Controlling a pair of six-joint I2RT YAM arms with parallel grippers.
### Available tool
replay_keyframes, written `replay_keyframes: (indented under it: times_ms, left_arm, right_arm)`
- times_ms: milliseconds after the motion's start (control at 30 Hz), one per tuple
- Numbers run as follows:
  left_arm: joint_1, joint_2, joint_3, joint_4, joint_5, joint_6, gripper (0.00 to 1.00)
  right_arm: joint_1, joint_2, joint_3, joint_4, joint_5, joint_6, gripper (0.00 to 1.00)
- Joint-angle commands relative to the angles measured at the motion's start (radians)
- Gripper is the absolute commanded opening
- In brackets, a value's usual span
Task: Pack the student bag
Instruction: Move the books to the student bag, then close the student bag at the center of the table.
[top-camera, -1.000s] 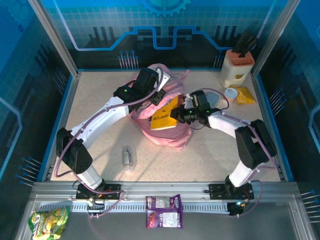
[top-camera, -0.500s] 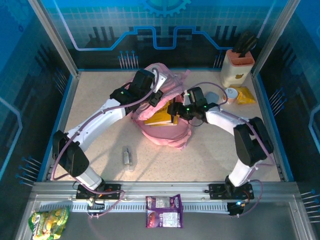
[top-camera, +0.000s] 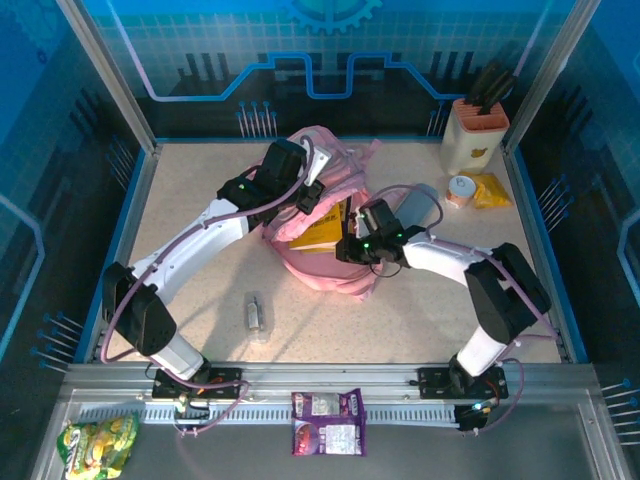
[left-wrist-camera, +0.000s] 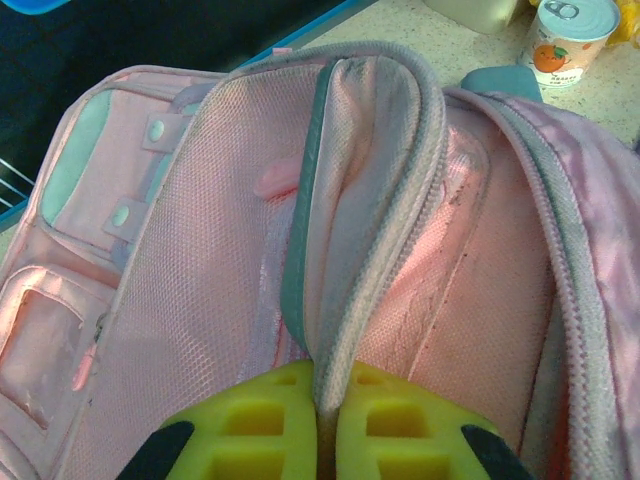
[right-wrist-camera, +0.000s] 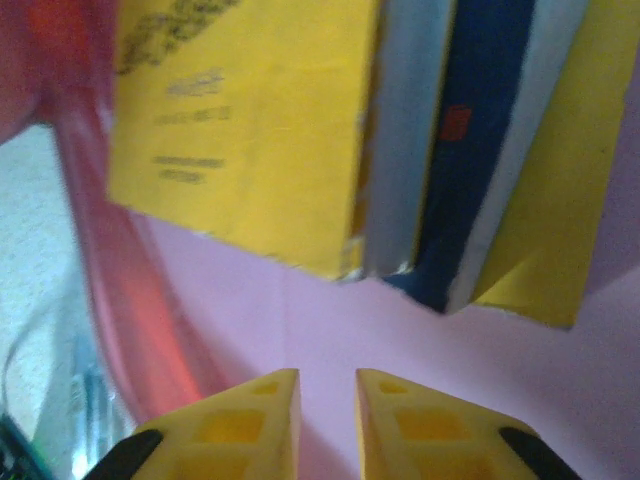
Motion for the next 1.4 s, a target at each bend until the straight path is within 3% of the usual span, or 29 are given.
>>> replay_keyframes:
  times_ms: [0, 133, 267, 400, 700, 833, 1100, 1167, 1300, 1367]
  left_arm:
    - [0.0, -0.065, 0.032, 0.09, 0.057, -0.04, 0.0]
    - [0.0, -0.064, 0.039, 0.085, 0.069, -0.046, 0.0]
    - [0.0, -0.066, 0.037, 0.079, 0.087, -0.041, 0.0]
    - [0.005, -0.057, 0.04, 0.075, 0.082, -0.042, 0.0]
    - [0.006, -0.025, 0.029, 0.06, 0.143, -0.129, 0.0]
    - [-0.001, 0.001, 0.002, 0.059, 0.209, -0.175, 0.0]
    - [-0.025, 0.087, -0.04, 0.034, 0.216, -0.242, 0.0]
    - [-0.025, 0.088, -0.072, 0.059, 0.237, -0.275, 0.03]
    - [-0.026, 0.05, -0.133, 0.097, 0.252, -0.338, 0.21]
    - [-0.025, 0.005, -0.178, 0.125, 0.254, -0.373, 0.38]
  right_arm:
    - [0.006, 0.055, 0.06, 0.088, 0.058, -0.02, 0.2]
    - [-0.007, 0.126, 0.123, 0.142, 0.151, -0.054, 0.2]
    - [-0.016, 0.14, 0.134, 0.231, 0.162, -0.079, 0.2]
    - [-0.014, 0.111, 0.115, 0.212, 0.145, -0.108, 0.23]
    - [-0.034, -0.163, -0.129, 0.151, 0.103, -0.14, 0.37]
    - [-0.073, -0.272, -0.156, 0.054, 0.062, -0.148, 0.43]
    - [-0.139, -0.405, -0.141, -0.117, 0.048, -0.169, 0.48]
    - [-0.141, -0.426, -0.138, -0.14, 0.046, -0.17, 0.48]
    - [-0.141, -0.448, -0.12, -0.167, 0.015, -0.176, 0.49]
    - [-0.14, -0.447, -0.11, -0.177, 0.0, -0.181, 0.49]
